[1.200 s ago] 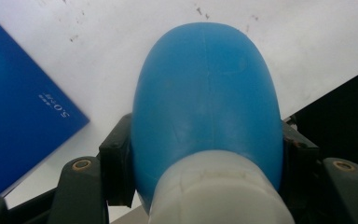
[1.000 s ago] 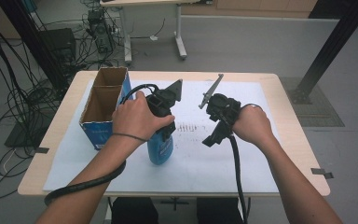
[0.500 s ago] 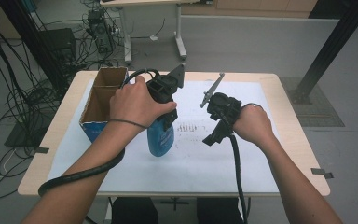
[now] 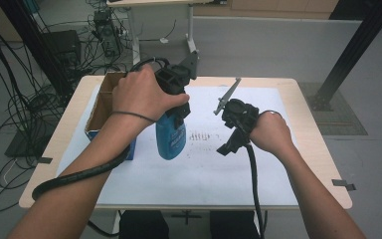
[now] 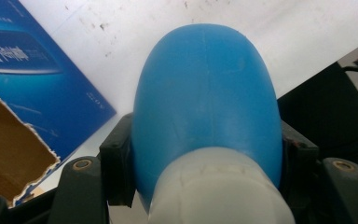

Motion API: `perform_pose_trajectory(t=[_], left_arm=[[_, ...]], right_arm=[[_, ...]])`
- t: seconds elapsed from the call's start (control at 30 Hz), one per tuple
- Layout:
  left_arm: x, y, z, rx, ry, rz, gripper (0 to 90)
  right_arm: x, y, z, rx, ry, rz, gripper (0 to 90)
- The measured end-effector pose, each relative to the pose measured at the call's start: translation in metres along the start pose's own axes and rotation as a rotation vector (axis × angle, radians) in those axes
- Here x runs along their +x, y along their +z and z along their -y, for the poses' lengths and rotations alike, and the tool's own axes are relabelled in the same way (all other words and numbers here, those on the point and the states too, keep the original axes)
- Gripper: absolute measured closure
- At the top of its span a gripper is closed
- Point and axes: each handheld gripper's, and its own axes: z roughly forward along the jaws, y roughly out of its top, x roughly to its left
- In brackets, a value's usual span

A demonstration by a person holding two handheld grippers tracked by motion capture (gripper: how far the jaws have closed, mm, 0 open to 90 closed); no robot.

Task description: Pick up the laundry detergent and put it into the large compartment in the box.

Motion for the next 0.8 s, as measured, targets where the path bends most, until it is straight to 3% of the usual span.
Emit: perform_pose_trajectory(t=[0.27,0.8], left_arm=[[-0.003,-0.025,-0.002,-0.012,-0.001,-0.011,37.6],[0.006,-0.074,-0.007,-0.028,-0.019,-0.004,37.6]], right_arm=[[0.001,0.000,-0.002,0.003,-0.002,0.003,3.5],[-0.001,-0.001,-0.003,-0.005,0.004,0.002,3.5]])
